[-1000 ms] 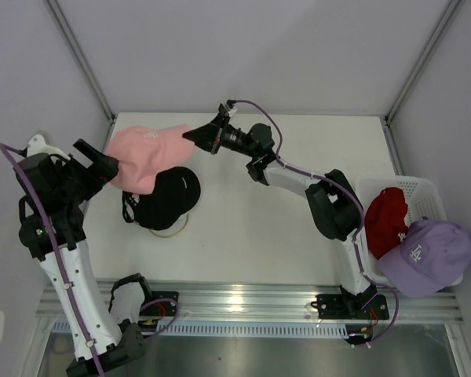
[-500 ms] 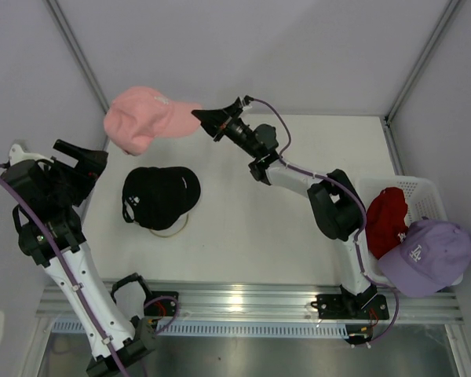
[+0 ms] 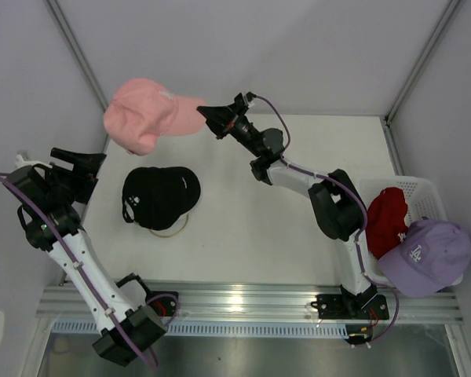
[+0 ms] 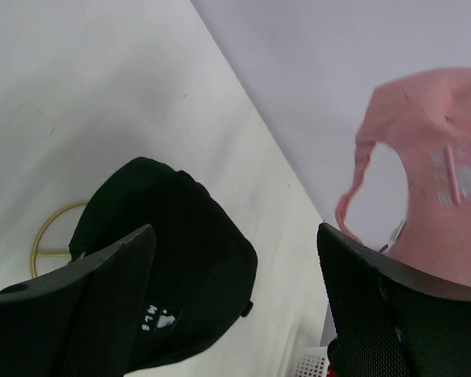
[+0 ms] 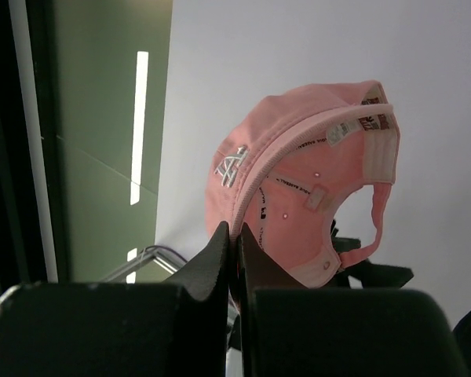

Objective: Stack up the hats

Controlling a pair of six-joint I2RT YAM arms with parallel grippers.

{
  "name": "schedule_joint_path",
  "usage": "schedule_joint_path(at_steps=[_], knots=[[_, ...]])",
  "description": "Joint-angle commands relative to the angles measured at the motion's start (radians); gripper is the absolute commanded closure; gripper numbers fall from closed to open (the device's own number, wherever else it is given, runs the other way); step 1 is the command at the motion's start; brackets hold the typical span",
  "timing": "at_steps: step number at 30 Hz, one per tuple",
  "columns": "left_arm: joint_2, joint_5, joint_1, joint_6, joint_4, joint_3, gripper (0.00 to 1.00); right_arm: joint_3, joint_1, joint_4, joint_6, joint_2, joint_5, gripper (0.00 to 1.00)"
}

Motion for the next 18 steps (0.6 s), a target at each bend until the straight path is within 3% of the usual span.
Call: schedule_joint_path(at_steps=[1,10,18], knots=[[0.022,0.246,0.081,-0.052,0.19,-0.059,0.15,-0.013,0.012,0.202,0.05,-0.026,-0.063,1.0],[0.061,0.405,0.084,0.018,0.203,0.007,0.24,0.013,0.045,0.221,0.048,-0.005,-0.117,1.0],[0.07,0.393,0.075,0.064,0.146,-0.056,0.27,0.093,0.072,0.232,0.071,0.03,-0.108,1.0]])
